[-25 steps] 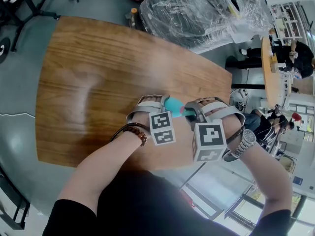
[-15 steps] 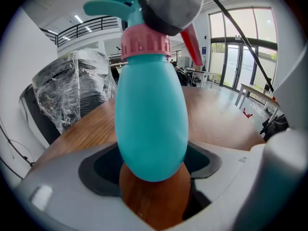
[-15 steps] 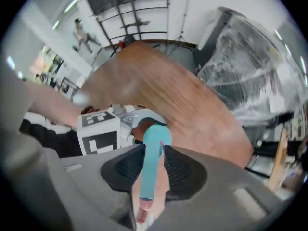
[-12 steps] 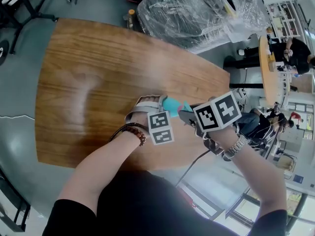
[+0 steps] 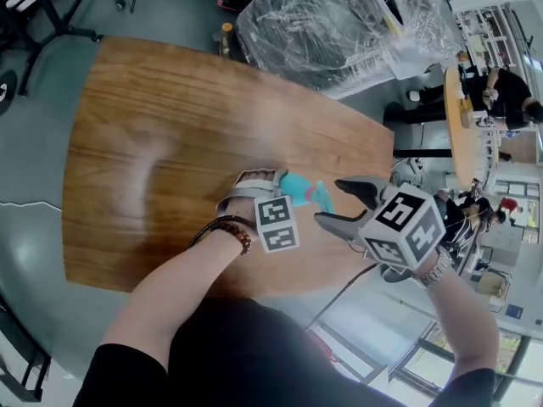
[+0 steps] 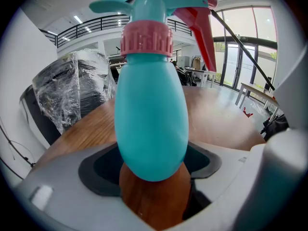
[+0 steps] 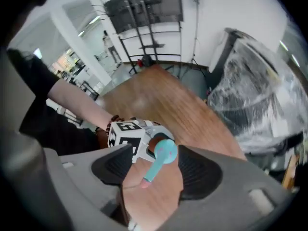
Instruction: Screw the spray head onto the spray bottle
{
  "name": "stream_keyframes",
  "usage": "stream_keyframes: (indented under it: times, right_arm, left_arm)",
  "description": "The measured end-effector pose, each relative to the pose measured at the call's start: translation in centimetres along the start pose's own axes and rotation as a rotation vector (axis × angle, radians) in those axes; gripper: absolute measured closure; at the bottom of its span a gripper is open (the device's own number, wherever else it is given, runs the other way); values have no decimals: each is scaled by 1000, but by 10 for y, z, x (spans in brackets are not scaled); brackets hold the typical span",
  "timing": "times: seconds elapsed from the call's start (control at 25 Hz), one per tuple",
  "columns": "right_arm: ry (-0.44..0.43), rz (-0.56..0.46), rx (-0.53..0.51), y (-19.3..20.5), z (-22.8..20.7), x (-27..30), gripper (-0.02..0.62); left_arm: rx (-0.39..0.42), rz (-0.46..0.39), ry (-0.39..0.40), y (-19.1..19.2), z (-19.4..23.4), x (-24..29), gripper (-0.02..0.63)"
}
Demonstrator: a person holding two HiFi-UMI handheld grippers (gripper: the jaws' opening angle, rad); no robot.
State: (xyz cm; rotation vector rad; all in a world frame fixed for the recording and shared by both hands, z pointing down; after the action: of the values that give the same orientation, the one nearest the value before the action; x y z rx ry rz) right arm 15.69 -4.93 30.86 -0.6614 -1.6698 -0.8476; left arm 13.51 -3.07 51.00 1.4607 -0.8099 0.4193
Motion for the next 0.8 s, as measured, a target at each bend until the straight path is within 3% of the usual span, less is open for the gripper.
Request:
stream_keyframes:
  times: [0.12, 0.28, 0.36, 0.52, 0.72, 0.8]
  right_arm:
    - [67, 37, -485, -15, 26, -29, 314]
    - [272, 227, -1162, 8, 41, -21, 318]
    - [334, 290, -1424, 21, 41, -7, 321]
    - [333, 306, -1670, 38, 37, 18, 319]
    - [224, 375, -1802, 51, 38, 43, 326]
    - [199, 396, -1818, 53, 36, 50, 376]
  left_arm:
    - [6, 1, 1, 0, 1, 0, 201]
    - [17, 4, 13, 1, 0, 0, 201]
    - [26, 1, 24, 1, 0, 0, 201]
    - [46, -10, 44, 1, 1, 0, 201]
    - [69, -12, 64, 0, 2, 0, 201]
    - [74, -12, 68, 0, 2, 1, 201]
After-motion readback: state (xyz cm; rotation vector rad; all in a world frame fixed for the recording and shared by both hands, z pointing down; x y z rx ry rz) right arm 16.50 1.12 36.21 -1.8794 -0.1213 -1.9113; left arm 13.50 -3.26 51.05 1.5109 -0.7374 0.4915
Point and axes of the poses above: the fingertips, and each gripper's own axes: x forward along the fingers, z to its left, y out of its underside, the point moved 8 cm from there along -x, backward along the fingers, and after that the axes turned 1 degree about -y, right-handed, at the moved point
